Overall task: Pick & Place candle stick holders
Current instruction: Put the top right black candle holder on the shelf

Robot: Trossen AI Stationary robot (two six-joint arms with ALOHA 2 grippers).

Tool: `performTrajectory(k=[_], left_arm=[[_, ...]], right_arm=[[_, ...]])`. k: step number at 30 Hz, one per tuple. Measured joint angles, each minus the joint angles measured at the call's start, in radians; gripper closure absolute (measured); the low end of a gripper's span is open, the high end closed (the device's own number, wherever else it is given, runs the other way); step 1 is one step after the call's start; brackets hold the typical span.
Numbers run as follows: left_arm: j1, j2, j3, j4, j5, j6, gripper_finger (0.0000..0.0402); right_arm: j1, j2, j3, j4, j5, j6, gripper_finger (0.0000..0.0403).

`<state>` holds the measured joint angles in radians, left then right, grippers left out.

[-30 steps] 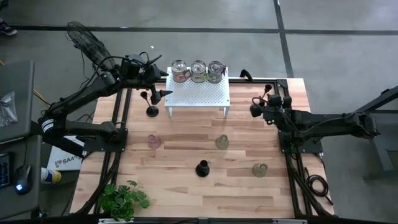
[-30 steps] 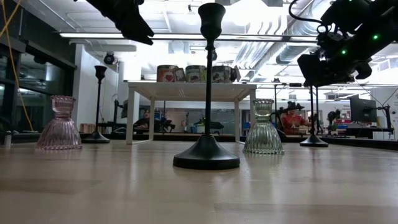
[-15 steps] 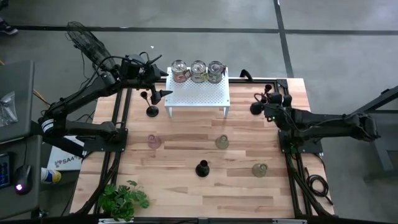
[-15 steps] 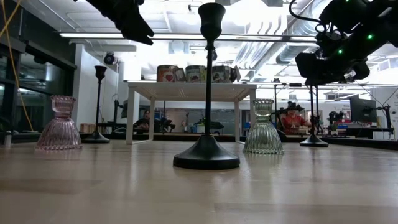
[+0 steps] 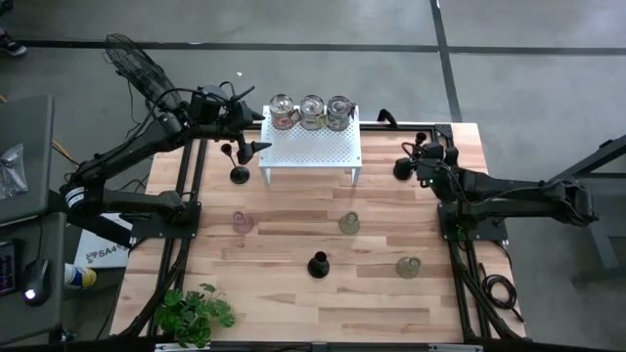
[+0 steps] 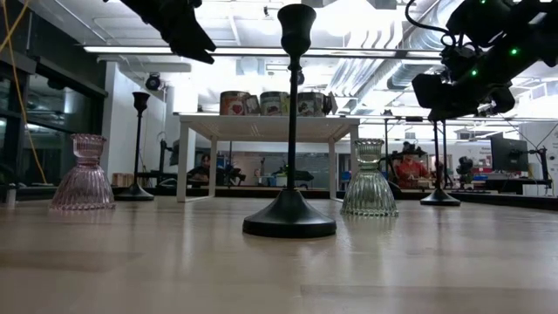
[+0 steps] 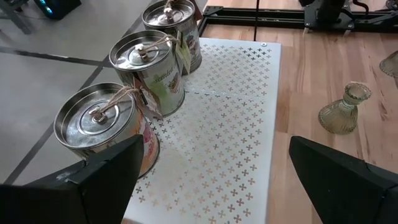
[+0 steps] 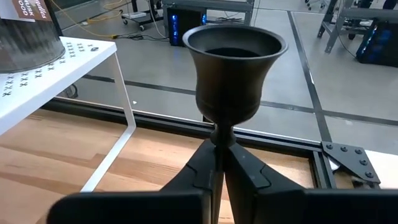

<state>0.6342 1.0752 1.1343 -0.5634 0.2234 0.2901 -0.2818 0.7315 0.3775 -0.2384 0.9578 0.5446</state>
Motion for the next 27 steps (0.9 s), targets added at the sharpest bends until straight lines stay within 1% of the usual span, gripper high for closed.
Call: performTrajectory(k=[7, 12, 16, 20, 24, 27], left_arm=[[0.0, 0.0, 0.0, -0.011, 0.0, 0.0, 0.0006], [0.0, -0.006, 0.0, -0.019, 0.0, -0.007, 0.0006], [0.0, -0.018, 0.0, -0.026, -0.003, -0.008, 0.0006], [0.0, -0.037, 0.0, -0.035, -0.006, -0.011, 0.0006], [0.0, -0.058, 0.0, -0.038, -0.006, -0.015, 0.0006], [0.0, -0.067, 0.0, -0.039, -0.007, -0.016, 0.0006]], right_arm=[[-0.003, -0.004, 0.008, 0.085, -0.059, -0.112, 0.0395], [-0.003, -0.006, 0.071, 0.088, -0.074, -0.185, 0.0396], [-0.003, -0.006, 0.158, 0.061, -0.1, -0.256, 0.0397], [-0.003, -0.006, 0.268, 0.019, -0.153, -0.327, 0.0397], [-0.003, -0.006, 0.387, -0.025, -0.23, -0.383, 0.0398], [-0.003, -0.006, 0.466, -0.028, -0.317, -0.429, 0.0398]])
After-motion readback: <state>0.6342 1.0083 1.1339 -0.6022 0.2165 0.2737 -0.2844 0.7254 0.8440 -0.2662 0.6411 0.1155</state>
